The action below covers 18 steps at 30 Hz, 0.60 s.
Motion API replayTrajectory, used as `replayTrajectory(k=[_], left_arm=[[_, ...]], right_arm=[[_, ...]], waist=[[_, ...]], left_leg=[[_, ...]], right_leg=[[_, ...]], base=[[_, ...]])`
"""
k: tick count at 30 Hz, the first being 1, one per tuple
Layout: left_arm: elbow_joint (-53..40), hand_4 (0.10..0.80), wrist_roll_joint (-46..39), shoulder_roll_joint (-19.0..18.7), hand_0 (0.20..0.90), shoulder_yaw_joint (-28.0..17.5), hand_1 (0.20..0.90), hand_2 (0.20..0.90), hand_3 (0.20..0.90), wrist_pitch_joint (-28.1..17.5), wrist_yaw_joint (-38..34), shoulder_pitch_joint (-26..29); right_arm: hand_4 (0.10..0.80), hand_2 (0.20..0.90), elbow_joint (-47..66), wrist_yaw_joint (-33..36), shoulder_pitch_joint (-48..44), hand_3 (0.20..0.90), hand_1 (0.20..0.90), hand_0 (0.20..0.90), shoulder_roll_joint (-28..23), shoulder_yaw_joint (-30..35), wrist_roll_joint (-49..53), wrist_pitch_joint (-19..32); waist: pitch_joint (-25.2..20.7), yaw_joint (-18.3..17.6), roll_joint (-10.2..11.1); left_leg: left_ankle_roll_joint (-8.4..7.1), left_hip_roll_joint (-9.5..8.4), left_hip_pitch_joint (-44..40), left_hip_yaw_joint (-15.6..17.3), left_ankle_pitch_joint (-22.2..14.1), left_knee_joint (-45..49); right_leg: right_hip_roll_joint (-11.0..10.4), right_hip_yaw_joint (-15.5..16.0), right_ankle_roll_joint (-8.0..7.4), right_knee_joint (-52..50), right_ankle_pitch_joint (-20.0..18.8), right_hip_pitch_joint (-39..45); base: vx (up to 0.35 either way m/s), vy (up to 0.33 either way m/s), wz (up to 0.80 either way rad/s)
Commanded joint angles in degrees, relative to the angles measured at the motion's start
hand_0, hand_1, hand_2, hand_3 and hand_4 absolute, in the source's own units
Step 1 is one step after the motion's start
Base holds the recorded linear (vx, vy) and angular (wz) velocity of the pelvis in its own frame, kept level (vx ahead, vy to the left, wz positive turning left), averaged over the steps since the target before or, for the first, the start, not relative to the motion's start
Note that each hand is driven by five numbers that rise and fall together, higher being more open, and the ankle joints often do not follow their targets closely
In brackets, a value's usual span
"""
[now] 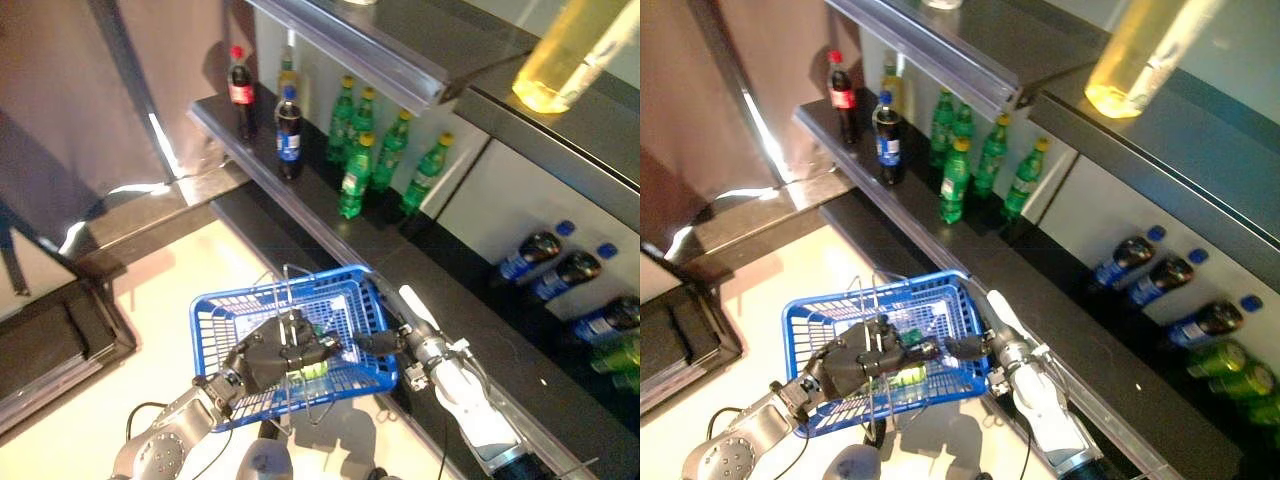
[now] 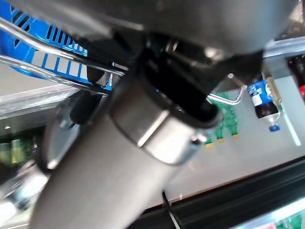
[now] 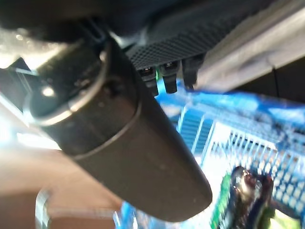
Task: Pick up the drink and place into the basket.
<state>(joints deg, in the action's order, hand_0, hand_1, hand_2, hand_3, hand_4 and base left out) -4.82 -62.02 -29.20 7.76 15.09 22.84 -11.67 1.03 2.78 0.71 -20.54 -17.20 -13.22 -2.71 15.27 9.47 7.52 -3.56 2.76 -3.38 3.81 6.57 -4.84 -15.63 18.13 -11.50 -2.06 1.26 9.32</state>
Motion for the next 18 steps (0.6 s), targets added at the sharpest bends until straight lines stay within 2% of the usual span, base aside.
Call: replayTrajectory(k=[1, 6, 9, 12, 13, 18], left_arm=[[-14.0, 0.100, -9.1, 9.3, 0.300, -5.1, 0.300, 0.300, 0.200, -18.1, 9.0, 10.9], [-11.0, 0.100, -7.6, 9.1, 0.300, -7.7, 0.300, 0.300, 0.200, -20.2, 5.8, 8.5], [-5.6, 0.100, -5.8, 9.4, 0.300, -11.6, 0.300, 0.300, 0.200, -21.2, 4.3, 5.2], [-2.2, 0.100, -4.1, 9.5, 0.300, -13.3, 0.300, 0.300, 0.200, -21.4, 2.6, 4.0], [0.2, 0.100, -3.3, 9.5, 0.300, -14.2, 0.300, 0.300, 0.200, -22.5, 1.9, 3.3], [8.8, 0.100, 1.1, 9.8, 0.300, -16.0, 0.300, 0.300, 0.200, -22.7, -2.3, 3.3]], right_arm=[[0.800, 0.900, 3.1, 5.4, 0.2, 0.900, 0.900, 0.900, -5.2, 3.3, 4.3, 7.6], [0.800, 0.900, 3.3, 6.8, 4.1, 0.900, 0.900, 0.900, -4.4, 9.0, 10.0, 10.4], [0.800, 0.900, 1.6, 7.4, 9.4, 0.900, 0.900, 0.900, -2.5, 15.7, 15.5, 13.7], [0.800, 0.900, -0.6, 9.1, 11.7, 0.900, 0.900, 0.900, -1.4, 19.1, 19.3, 14.0], [0.800, 0.900, -3.2, 9.2, 12.7, 0.900, 0.900, 0.900, -0.2, 21.0, 20.6, 16.3], [0.800, 0.900, -11.3, 10.8, 13.4, 0.900, 0.900, 0.900, 2.6, 25.4, 27.7, 17.5]], waist=[[-10.8, -0.1, -4.3], [-10.1, -1.8, -4.5], [-9.2, -3.9, -4.5], [-8.9, -5.0, -4.6], [-8.5, -5.7, -4.6], [-7.9, -7.5, -4.5]], left_leg=[[4.47, -1.29, -6.0, 2.8, -6.8, -0.2], [5.03, -1.80, -6.3, 5.0, -8.0, 0.6], [5.54, -2.51, -6.0, 7.5, -9.1, 1.3], [5.74, -2.97, -5.9, 8.7, -9.2, 0.9], [5.72, -3.20, -6.0, 9.1, -9.4, 0.8], [5.38, -3.24, -5.7, 12.0, -9.8, 0.3]], right_leg=[[-0.3, -0.1, -2.63, -9.0, -5.2, -4.3], [-1.5, -1.3, -3.27, -9.6, -6.7, -6.1], [-2.9, -2.3, -3.50, -10.2, -9.1, -7.8], [-3.4, -3.0, -3.50, -10.3, -10.4, -8.7], [-3.7, -3.7, -3.50, -10.8, -11.1, -9.4], [-4.3, -5.2, -3.50, -10.3, -14.5, -11.6]], base=[[0.039, 0.050, -0.38], [0.051, 0.067, -0.44], [0.076, 0.142, -0.52], [0.042, 0.127, -0.53], [0.035, 0.143, -0.49], [-0.005, 0.104, -0.57]])
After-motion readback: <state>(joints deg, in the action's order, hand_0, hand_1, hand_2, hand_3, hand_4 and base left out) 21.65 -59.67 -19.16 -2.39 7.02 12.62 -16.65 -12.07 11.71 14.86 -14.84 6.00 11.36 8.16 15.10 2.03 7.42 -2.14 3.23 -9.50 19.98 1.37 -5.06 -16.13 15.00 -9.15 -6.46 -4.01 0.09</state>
